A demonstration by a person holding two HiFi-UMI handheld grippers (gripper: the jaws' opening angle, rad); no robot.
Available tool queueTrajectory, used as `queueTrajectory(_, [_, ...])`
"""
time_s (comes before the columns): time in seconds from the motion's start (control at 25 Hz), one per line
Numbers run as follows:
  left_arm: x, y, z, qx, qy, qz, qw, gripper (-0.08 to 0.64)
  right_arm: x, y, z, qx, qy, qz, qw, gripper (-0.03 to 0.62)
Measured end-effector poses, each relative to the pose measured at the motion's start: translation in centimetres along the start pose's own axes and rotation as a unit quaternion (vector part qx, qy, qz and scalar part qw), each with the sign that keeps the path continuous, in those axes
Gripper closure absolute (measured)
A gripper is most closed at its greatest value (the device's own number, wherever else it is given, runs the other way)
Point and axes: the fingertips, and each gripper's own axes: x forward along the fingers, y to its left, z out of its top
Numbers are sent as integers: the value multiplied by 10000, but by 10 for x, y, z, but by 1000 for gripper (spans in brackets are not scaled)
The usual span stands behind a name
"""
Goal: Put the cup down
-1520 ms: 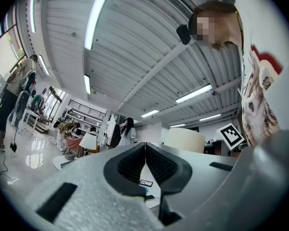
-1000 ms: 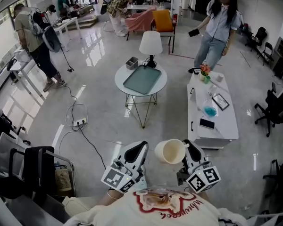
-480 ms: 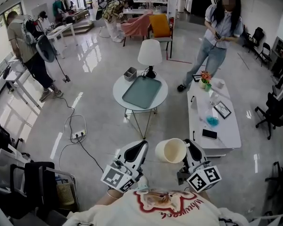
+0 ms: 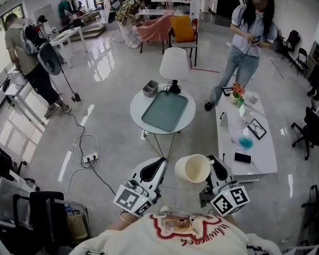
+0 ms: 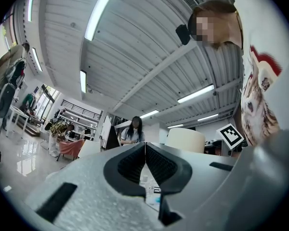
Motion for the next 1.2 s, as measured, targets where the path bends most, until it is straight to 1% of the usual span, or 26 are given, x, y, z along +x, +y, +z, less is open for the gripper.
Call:
queueTrajectory(0.36, [14, 32, -7, -43, 43, -15, 10000, 543, 33, -8, -8, 87, -43, -15, 10000, 540])
queueTrajectory(0.8, [32, 59, -13, -143, 40, 18, 9999, 543, 62, -18, -4, 153, -61, -28, 9999, 540])
queueTrajectory(0.96, [43, 72, -16, -136, 41, 67, 9999, 543, 80, -27, -4, 190, -57, 53, 9998, 540])
queueTrajectory(1.2, [71, 105, -20, -83, 19, 210, 9997, 544, 118, -47, -1, 251, -80, 171, 9995, 540])
